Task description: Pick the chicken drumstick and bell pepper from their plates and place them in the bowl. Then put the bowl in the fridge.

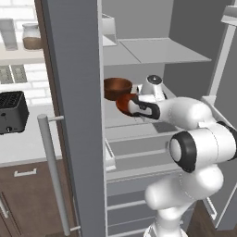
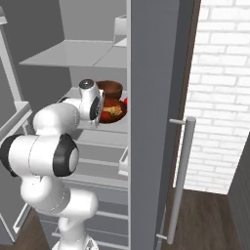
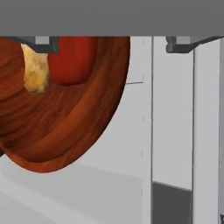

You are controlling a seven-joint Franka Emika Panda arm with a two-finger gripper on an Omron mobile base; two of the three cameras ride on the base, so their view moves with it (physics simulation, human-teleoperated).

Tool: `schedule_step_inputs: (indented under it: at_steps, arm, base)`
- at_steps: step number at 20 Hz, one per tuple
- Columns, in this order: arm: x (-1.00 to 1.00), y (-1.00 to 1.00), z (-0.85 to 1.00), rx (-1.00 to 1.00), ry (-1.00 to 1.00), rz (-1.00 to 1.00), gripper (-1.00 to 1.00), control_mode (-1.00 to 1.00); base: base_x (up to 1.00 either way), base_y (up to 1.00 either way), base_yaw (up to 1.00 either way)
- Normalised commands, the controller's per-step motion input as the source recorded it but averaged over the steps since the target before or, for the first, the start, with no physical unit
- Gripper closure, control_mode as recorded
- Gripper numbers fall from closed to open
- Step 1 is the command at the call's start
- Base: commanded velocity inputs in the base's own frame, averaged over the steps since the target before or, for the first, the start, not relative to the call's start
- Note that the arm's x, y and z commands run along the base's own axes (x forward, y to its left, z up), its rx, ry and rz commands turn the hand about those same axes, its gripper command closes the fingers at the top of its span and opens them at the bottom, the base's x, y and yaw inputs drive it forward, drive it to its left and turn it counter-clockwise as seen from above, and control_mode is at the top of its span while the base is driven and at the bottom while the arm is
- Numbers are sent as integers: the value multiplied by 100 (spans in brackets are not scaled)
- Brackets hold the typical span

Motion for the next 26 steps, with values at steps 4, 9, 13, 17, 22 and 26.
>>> schedule_step_inputs:
  at_steps: [4, 9, 13, 17, 22, 26]
  arm:
    - [-86, 0, 15, 0, -4, 0, -100, -100]
    - [-100, 0, 14, 0, -1, 0, -100, -100]
    - [-100, 0, 33, 0, 0, 0, -100, -100]
    - [-100, 0, 54, 0, 0, 0, -100, -100]
    - [-100, 0, 51, 0, 0, -1, -100, -100]
    - [-100, 0, 43, 0, 0, -2, -100, -100]
  base:
    - [0, 0, 0]
    - [0, 0, 0]
    - [0, 0, 0]
    - [0, 0, 0]
    - [0, 0, 0]
    - [0, 0, 0]
